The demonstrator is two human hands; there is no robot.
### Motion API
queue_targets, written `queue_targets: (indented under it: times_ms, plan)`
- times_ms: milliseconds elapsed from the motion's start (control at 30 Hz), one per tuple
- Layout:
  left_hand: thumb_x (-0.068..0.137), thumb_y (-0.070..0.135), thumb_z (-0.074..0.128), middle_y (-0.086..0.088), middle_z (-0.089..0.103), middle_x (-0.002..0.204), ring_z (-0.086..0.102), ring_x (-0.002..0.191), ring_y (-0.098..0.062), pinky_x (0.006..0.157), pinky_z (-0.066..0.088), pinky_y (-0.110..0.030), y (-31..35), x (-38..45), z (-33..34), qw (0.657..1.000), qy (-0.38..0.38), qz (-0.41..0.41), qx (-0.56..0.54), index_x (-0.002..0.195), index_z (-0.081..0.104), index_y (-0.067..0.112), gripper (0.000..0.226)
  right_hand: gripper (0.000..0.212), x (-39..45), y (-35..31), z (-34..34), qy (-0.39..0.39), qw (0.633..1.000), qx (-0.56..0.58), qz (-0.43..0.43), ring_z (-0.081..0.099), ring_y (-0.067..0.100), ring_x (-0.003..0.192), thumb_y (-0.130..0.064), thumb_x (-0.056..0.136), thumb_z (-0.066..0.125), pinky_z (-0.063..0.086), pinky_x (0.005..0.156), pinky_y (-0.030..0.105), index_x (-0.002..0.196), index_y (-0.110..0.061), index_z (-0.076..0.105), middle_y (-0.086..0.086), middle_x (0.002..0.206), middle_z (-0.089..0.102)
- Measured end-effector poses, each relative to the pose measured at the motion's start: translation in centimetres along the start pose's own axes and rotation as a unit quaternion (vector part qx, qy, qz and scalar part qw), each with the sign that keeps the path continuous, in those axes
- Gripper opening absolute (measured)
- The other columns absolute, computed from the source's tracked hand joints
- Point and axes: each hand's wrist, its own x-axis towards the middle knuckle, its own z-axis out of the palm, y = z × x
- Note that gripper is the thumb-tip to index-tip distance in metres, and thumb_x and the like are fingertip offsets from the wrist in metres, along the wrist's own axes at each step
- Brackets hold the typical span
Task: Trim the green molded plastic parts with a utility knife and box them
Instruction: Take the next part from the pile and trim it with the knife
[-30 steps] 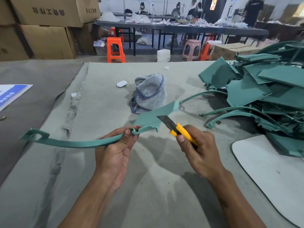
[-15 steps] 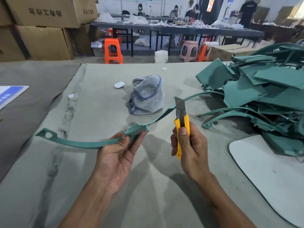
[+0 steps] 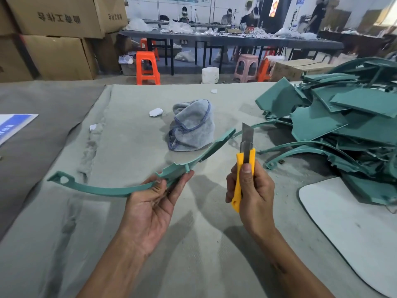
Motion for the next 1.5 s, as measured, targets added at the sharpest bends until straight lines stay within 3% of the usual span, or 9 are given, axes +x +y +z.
queue_targets:
  times_ms: [333,533,667,833,1000,1100,1167,1300,1500]
  plan:
    - [0.085,-0.006,0.05,-0.042,0.055,0.132,0.059,0.119,-0.057,0.095,0.057,-0.044,-0.3,-0.2,0.0,1.0,-0.017,0.004,0.025,0.124,0.048,-0.022,0.043,0.045,0.5,-0.4,-0.7,0.03,0.996,0.063,0.061,0.049,0.026,0.05,-0.056,0.103,0.054,0.046,0.047,0.032,0.088,-0.014,0.062,0.008,0.064,0.055]
    - [0.08,-0.001,0.058,-0.013,0.076,0.084,0.076,0.092,-0.024,0.082,0.061,-0.029,-0.7,-0.1,-0.5,0.984,-0.045,0.072,0.157,0.067,0.078,0.006,0.025,0.073,0.3,-2.0,0.2,-0.032,0.951,0.26,0.162,0.04,0.02,0.039,-0.074,0.063,0.086,0.038,0.042,0.021,0.077,-0.009,0.055,0.011,0.055,0.045]
    - [0.069,0.005,0.08,-0.017,0.076,0.094,0.072,0.101,-0.027,0.087,0.057,-0.027,-0.8,0.0,-0.8,0.947,-0.113,0.136,0.268,0.075,0.081,0.006,0.006,0.049,1.1,-2.5,-0.7,0.003,0.931,0.273,0.243,0.037,0.015,0.036,-0.062,0.064,0.086,0.034,0.038,0.021,0.066,-0.018,0.066,0.004,0.049,0.041]
    - [0.077,-0.006,0.06,-0.014,0.063,0.139,0.052,0.139,-0.022,0.099,0.051,-0.024,-0.1,0.3,-1.5,0.943,-0.149,0.117,0.275,0.088,0.081,0.004,0.026,0.018,1.7,-1.9,-1.1,0.025,0.955,0.181,0.234,0.035,0.017,0.032,-0.018,0.076,0.073,0.032,0.036,0.021,0.063,-0.012,0.062,0.01,0.045,0.044]
    - [0.075,0.003,0.073,0.006,0.07,0.128,0.06,0.128,-0.019,0.114,0.043,-0.04,-1.9,1.1,-1.8,0.95,0.03,0.125,0.284,0.139,0.06,0.012,0.066,0.028,1.8,-1.8,-1.2,0.172,0.958,0.166,0.159,0.046,0.019,0.039,-0.016,0.08,0.074,0.04,0.04,0.027,0.057,-0.026,0.061,0.006,0.051,0.046]
    - [0.088,-0.007,0.069,-0.007,0.075,0.119,0.071,0.112,-0.024,0.098,0.057,-0.035,-2.3,1.1,-1.6,0.949,0.045,0.094,0.296,0.136,0.058,0.001,0.05,0.027,2.1,-2.5,-2.1,0.256,0.962,0.086,0.034,0.055,0.019,0.042,-0.024,0.086,0.075,0.049,0.045,0.031,0.062,-0.031,0.064,0.0,0.053,0.056]
    - [0.092,-0.009,0.065,-0.009,0.078,0.107,0.073,0.107,-0.026,0.085,0.062,-0.032,-2.4,0.9,-1.7,0.913,0.031,0.141,0.382,0.122,0.068,0.004,0.033,0.026,2.3,-2.5,-2.5,0.286,0.957,-0.007,-0.035,0.061,0.019,0.044,-0.03,0.09,0.072,0.053,0.048,0.033,0.066,-0.032,0.065,-0.003,0.054,0.061]
    - [0.085,0.008,0.069,0.016,0.065,0.133,0.064,0.122,-0.012,0.095,0.057,-0.029,-2.8,0.0,-1.8,0.74,-0.031,0.296,0.603,0.13,0.067,0.025,0.048,0.043,1.2,-1.0,-1.7,0.254,0.945,-0.172,-0.112,0.055,0.031,0.046,-0.04,0.096,0.069,0.047,0.048,0.039,0.067,-0.011,0.056,0.012,0.053,0.057]
    - [0.078,0.022,0.073,0.014,0.025,0.167,0.024,0.154,-0.01,0.12,0.032,-0.037,-3.6,-0.3,-1.8,0.629,-0.098,0.295,0.713,0.162,0.011,0.038,0.106,0.032,-1.5,-1.2,1.6,0.058,0.937,-0.263,-0.221,0.043,0.01,0.051,-0.027,0.09,0.07,0.036,0.05,0.018,0.066,-0.009,0.059,-0.003,0.055,0.046]
